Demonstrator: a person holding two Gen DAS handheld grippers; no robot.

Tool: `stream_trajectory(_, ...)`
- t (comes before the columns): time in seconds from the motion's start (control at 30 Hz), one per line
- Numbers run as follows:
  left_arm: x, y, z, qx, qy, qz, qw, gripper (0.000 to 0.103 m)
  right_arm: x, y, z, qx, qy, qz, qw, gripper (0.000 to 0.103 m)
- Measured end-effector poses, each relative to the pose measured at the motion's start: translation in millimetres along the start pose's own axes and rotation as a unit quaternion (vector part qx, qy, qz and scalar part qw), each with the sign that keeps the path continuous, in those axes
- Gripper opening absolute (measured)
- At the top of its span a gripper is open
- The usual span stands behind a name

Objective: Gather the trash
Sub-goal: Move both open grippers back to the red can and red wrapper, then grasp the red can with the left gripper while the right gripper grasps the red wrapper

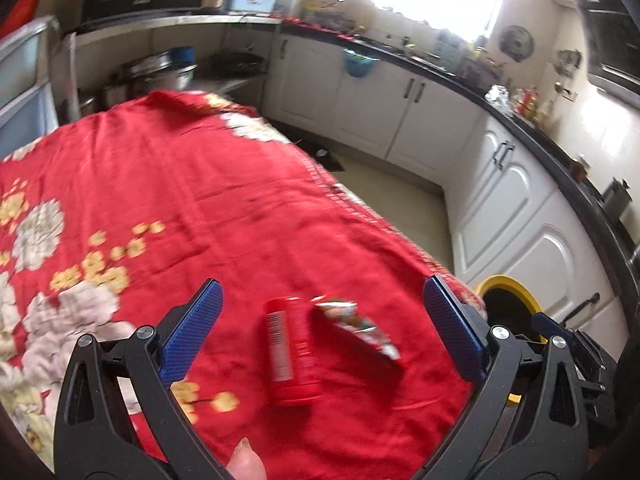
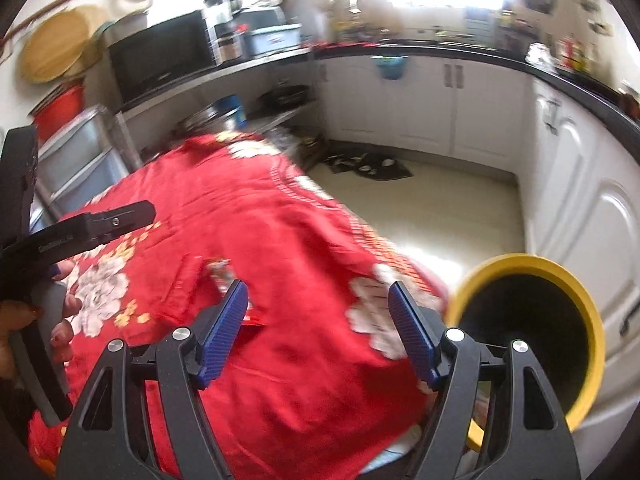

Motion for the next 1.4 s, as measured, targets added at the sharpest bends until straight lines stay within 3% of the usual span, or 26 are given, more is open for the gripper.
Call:
stream_trajectory(0.3,22,3,40,0.007,0.053,0.03,0.9981,0.092,6,-40,61,-0.035,0.091,0.048,0.994,0.07)
stream_trajectory(0.37,26,1,42,0.013,0.064,0.037,0.9972,0.086,11,-47,67,-0.04,0.102,0.057,0.992,0.069)
stream_trajectory(0.57,43,-13,35,0.059,0.097,0.07,0.9911,0.069,30,-74,77,-0.051,0.131,0.097,0.985,0.05)
stream_trajectory(0.7,58,-30,27,0.066,0.099,0.099,0.9879,0.061,43,-87,78,-0.064,0.127,0.122,0.982,0.018)
stream_trajectory(0.83,72,-47,21,0.057,0.094,0.12,0.9866,0.057,46,-81,72,-0.068,0.103,0.118,0.985,0.011)
stream_trajectory(1.0,79,-58,21,0.023,0.07,0.121,0.9898,0.043,48,-66,60,-0.068,0.074,0.109,0.989,0.009)
stream_trajectory(1.07,78,-59,24,0.01,0.062,0.119,0.9909,0.029,49,-57,51,-0.067,0.06,0.103,0.991,0.009)
stream_trajectory(1.4,75,-50,4,0.024,0.037,0.108,0.9931,0.027,45,-16,12,-0.053,0.019,0.07,0.996,0.009)
Point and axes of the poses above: each gripper's, at about its wrist camera, not at the fingertips, and y roughly against the way its jaws point, z to its left, x to its underside, the point moved 10 cm from there along -y, roughly the way its jaws point, and after that the axes turned 10 degrees about x, right-handed, at the moved point
